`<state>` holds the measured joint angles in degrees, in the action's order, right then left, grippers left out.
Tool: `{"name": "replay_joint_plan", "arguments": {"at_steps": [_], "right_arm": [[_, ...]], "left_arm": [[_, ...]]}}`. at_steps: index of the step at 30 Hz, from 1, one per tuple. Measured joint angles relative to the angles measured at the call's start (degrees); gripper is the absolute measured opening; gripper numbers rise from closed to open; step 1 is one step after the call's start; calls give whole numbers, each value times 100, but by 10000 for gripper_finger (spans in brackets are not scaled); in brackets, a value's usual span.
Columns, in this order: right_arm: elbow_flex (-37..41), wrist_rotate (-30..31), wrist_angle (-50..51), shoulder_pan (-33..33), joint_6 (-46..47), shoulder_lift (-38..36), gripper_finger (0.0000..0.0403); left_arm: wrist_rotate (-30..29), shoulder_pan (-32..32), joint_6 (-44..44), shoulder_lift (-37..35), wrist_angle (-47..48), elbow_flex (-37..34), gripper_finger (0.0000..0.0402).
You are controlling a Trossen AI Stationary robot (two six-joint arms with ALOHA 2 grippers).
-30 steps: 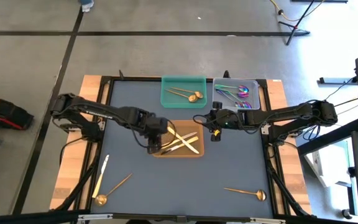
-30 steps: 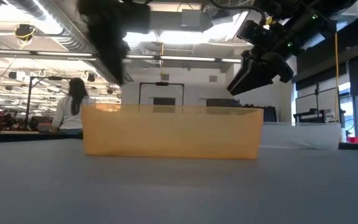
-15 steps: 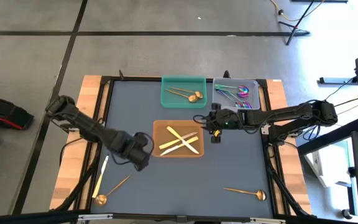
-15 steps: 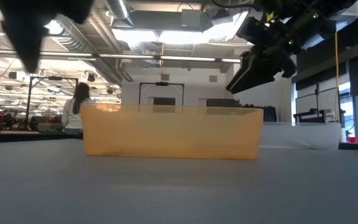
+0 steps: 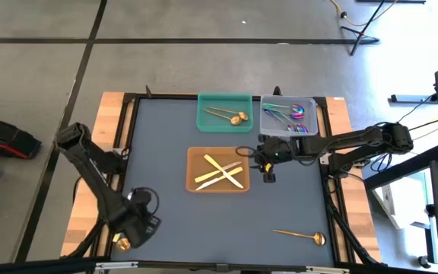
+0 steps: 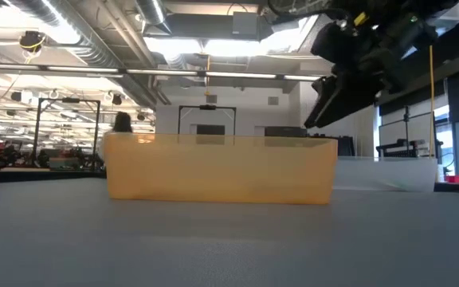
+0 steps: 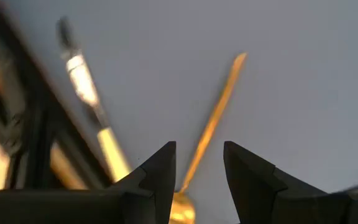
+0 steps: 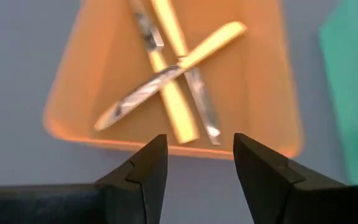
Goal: Sort silverware by color (type)
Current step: Put the yellow knife into the orange bin
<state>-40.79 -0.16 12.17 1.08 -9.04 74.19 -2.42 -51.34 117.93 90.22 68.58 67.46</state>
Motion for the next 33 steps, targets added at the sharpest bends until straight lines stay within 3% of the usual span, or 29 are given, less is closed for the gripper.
{"name": "replay_joint_plan", "arguments": {"at_steps": [6, 11, 18, 22, 30, 33], "right_arm": [[139, -15, -7, 490, 26, 2, 172], [159, -7, -9, 774, 127, 2, 172], [159, -5, 1, 957, 129, 2, 172], [159, 9, -10, 941, 129, 2, 172], [159, 11, -212, 940, 110, 2, 172], [159, 13, -193, 940, 110, 2, 172]], "left_arm": [[543, -278, 754, 325, 222, 0, 128], [1116, -281, 756, 561, 582, 0, 128], [1322, -263, 727, 660, 617, -108, 128], [1806, -152, 496, 660, 480, -453, 128], [1916, 371, -212, 653, -3, -1052, 128], [2276, 521, -444, 653, -385, -1384, 128]]}}
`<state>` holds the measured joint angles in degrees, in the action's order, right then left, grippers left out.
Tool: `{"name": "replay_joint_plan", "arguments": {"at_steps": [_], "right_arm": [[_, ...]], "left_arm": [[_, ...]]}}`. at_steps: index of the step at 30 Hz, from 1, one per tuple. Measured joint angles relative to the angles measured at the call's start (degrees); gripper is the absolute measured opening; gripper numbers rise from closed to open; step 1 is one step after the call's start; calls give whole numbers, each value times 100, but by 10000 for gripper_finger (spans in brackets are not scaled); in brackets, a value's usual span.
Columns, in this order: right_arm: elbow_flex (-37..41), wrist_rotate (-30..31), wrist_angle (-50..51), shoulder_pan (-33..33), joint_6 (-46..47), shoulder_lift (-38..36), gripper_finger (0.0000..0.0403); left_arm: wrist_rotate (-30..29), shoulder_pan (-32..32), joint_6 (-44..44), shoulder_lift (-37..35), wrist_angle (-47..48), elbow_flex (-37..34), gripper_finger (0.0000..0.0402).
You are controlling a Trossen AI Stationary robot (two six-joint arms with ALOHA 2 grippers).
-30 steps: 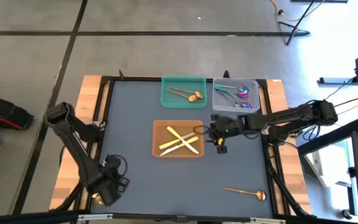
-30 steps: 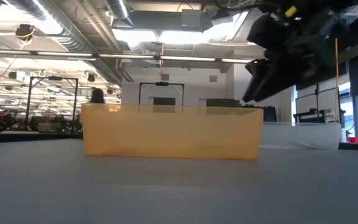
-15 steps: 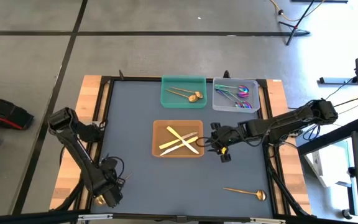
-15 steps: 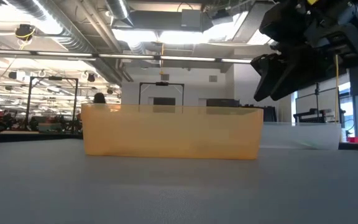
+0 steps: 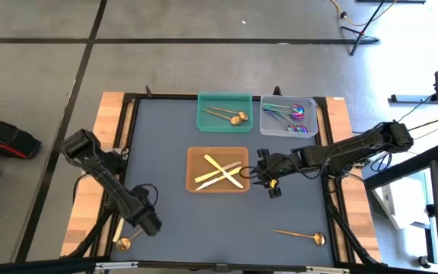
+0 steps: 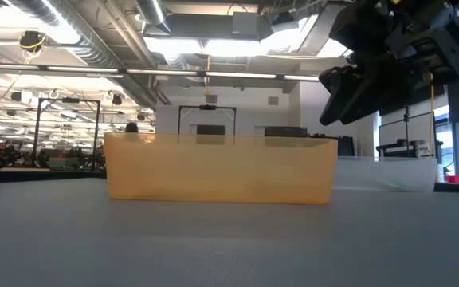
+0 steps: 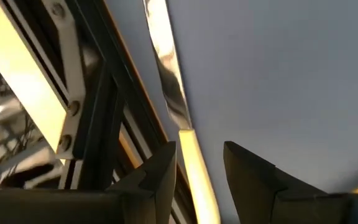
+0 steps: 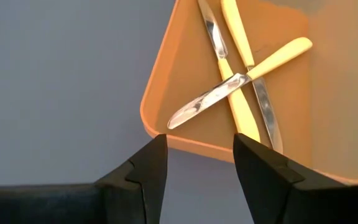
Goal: Sort silverware by color (type)
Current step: Put the yellow knife into the orange bin
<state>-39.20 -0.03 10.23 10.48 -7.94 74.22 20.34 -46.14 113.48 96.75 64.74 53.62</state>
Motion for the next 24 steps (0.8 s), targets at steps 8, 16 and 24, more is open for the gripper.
{"name": "replay_joint_plan", "arguments": {"at_steps": [8, 16, 24], "right_arm": [[22, 0, 38, 0, 13, 0, 172], [111, 2, 22, 0, 15, 0, 172], [111, 0, 12, 0, 17, 0, 172]], "left_arm": [[852, 25, 35, -2, -1157, -754, 128], [932, 29, 6, -28, -1326, -940, 128], [931, 83, -439, -50, -1810, -966, 128]]}}
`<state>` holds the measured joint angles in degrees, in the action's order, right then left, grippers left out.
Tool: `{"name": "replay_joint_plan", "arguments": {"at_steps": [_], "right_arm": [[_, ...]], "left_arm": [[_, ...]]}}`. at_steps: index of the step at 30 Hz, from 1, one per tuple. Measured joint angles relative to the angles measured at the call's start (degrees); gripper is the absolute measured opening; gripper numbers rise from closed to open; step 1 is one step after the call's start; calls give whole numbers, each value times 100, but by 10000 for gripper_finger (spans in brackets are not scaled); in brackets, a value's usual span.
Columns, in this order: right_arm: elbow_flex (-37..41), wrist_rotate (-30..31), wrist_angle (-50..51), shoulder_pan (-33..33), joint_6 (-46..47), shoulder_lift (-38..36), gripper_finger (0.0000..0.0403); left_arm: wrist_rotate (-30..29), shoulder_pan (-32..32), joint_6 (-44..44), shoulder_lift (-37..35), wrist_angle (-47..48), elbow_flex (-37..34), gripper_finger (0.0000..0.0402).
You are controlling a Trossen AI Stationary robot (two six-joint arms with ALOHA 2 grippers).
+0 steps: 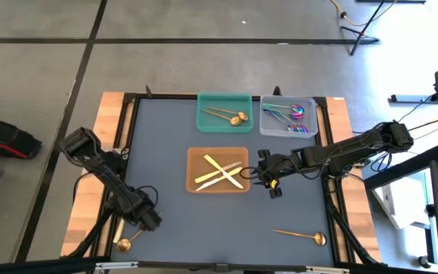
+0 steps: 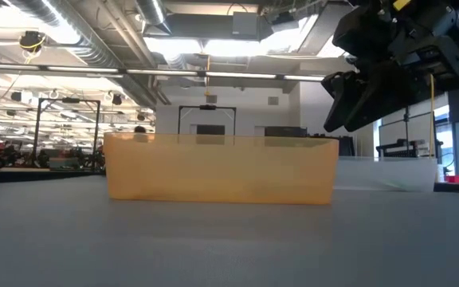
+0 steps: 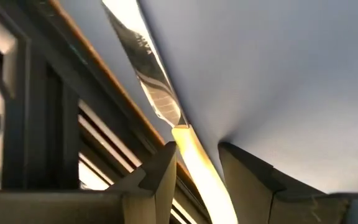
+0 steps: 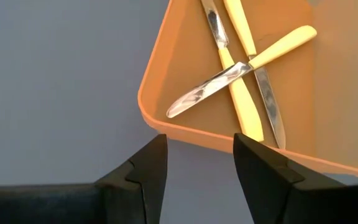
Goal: Sort silverware by color (type)
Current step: Put the yellow knife into the orange bin
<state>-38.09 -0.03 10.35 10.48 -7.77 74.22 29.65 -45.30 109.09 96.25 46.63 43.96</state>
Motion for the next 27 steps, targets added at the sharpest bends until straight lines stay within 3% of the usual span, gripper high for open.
{"name": "replay_joint_plan", "arguments": {"at_steps": [12, 21, 27], "right_arm": [[2, 0, -2, 0, -1, 0, 172], [2, 2, 0, 0, 0, 0, 172], [4, 1, 4, 0, 0, 0, 172]], "left_arm": [[-600, -107, -334, -81, -162, 182, 123], [-964, -267, -232, -95, -335, 98, 53], [-900, -266, -448, -102, -373, 48, 41]]}}
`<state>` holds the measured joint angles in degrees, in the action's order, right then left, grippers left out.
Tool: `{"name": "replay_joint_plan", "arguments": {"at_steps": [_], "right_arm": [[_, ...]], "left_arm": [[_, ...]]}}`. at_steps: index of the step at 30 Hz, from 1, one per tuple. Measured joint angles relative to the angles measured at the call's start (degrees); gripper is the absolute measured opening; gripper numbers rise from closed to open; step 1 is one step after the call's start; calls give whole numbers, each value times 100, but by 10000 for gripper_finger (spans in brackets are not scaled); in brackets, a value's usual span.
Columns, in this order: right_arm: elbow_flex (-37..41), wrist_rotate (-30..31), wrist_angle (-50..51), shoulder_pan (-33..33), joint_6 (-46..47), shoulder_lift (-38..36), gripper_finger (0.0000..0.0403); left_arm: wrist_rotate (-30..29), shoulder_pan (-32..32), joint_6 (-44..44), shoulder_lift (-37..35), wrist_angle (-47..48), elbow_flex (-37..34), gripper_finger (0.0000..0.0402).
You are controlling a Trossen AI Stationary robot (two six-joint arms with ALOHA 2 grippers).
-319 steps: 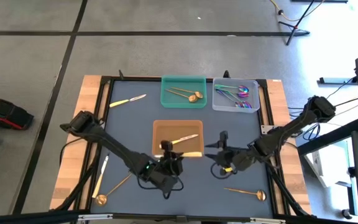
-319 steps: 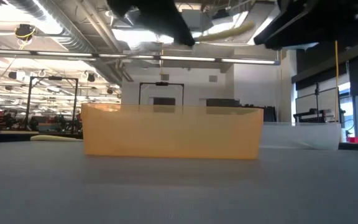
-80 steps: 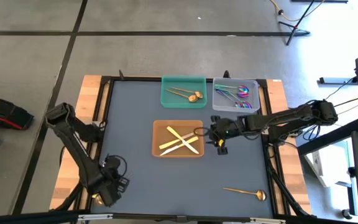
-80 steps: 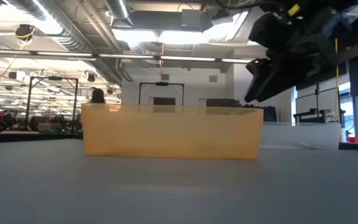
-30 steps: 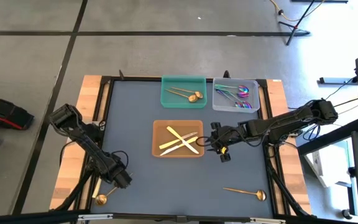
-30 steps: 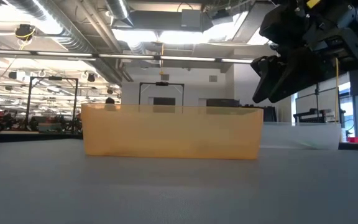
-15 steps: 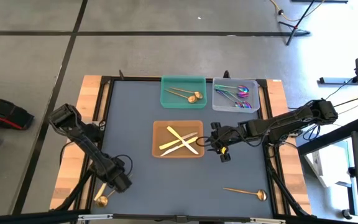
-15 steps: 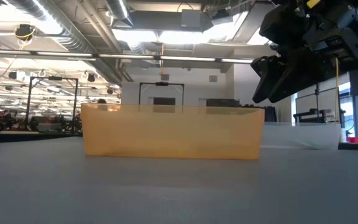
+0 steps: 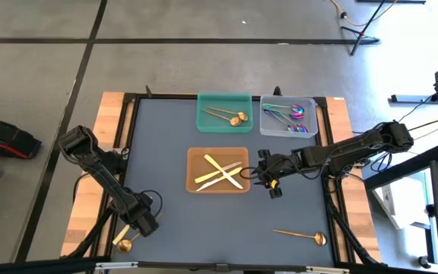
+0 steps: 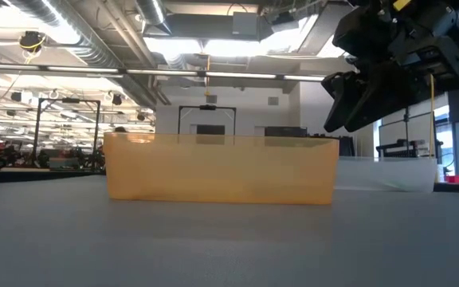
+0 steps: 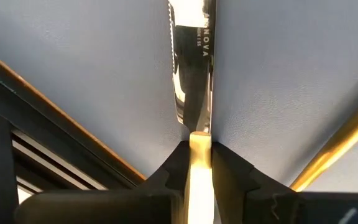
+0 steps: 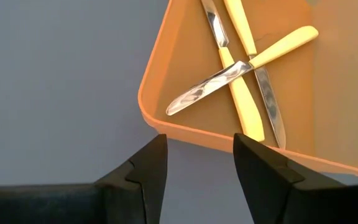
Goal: Sort silverware by color (type)
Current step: Put the yellow knife into the orange bin
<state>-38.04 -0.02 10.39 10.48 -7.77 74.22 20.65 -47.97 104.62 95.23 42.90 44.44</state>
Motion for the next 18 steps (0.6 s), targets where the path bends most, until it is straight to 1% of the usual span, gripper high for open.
{"name": "replay_joint_plan", "arguments": {"at_steps": [9, 13, 15, 18], "right_arm": [[0, 3, -95, 0, 119, 0, 172], [0, 35, -198, 0, 174, 0, 172], [0, 165, -280, 2, 179, 0, 172], [0, 238, -418, 7, 175, 0, 172]], "left_arm": [[-23, 12, -20, 5, 92, -3, 41], [-141, 11, -171, 47, 449, 212, 41], [-334, 13, -280, 63, 786, 407, 40], [-1043, 25, -411, 73, 1457, 714, 40]]}}
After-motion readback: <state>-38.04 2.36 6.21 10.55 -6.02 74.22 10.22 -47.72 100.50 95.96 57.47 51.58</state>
